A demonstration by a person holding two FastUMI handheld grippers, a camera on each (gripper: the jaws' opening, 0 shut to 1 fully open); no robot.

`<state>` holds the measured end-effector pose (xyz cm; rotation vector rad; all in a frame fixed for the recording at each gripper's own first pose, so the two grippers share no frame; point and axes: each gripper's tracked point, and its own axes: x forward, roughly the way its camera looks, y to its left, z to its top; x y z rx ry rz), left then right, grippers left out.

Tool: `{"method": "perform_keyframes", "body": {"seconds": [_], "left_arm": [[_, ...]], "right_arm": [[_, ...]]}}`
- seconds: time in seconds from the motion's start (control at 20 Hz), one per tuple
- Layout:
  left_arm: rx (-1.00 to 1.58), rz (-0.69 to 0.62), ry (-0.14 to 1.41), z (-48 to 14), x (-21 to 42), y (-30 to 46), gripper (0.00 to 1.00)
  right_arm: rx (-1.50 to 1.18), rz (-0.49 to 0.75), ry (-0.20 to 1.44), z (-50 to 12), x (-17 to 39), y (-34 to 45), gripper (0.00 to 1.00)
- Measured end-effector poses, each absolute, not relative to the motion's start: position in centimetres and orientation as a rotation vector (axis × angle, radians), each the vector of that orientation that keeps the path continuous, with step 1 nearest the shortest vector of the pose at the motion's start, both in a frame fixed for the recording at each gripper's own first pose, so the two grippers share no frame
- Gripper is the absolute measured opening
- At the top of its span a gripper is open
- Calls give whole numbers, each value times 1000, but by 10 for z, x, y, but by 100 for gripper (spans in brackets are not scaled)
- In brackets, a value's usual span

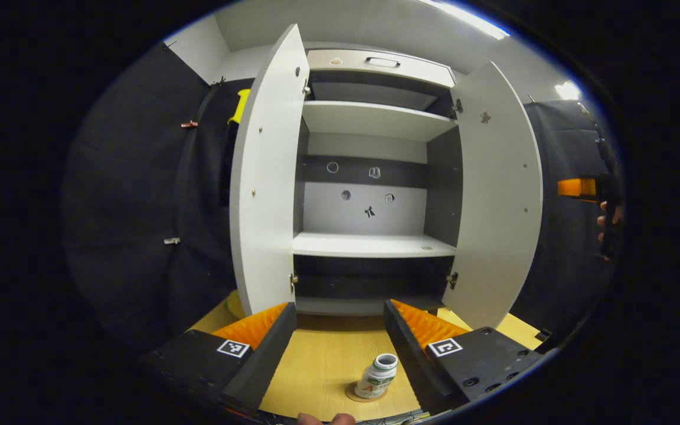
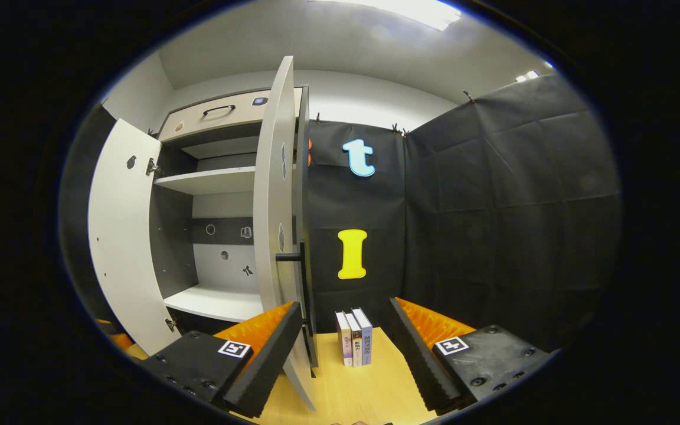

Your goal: Grasp the bottle in the cabinet with the left hand and place it on the coaster, then close the right door with the right hand and the left door with the left hand.

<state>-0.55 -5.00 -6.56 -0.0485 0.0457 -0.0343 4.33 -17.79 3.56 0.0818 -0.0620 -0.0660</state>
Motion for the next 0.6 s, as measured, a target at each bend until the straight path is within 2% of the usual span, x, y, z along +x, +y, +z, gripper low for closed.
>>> {"method": "perform_keyframes", "body": {"seconds": [0.3,0.6], "left_arm": [[-33,65,45,-9,-3,-38,94],[-32,111,47,-3,0,-33,94]], "right_arm": [[138,-58,13,22,68,-199,98],[137,-19,30,15,104,-198,97]]}}
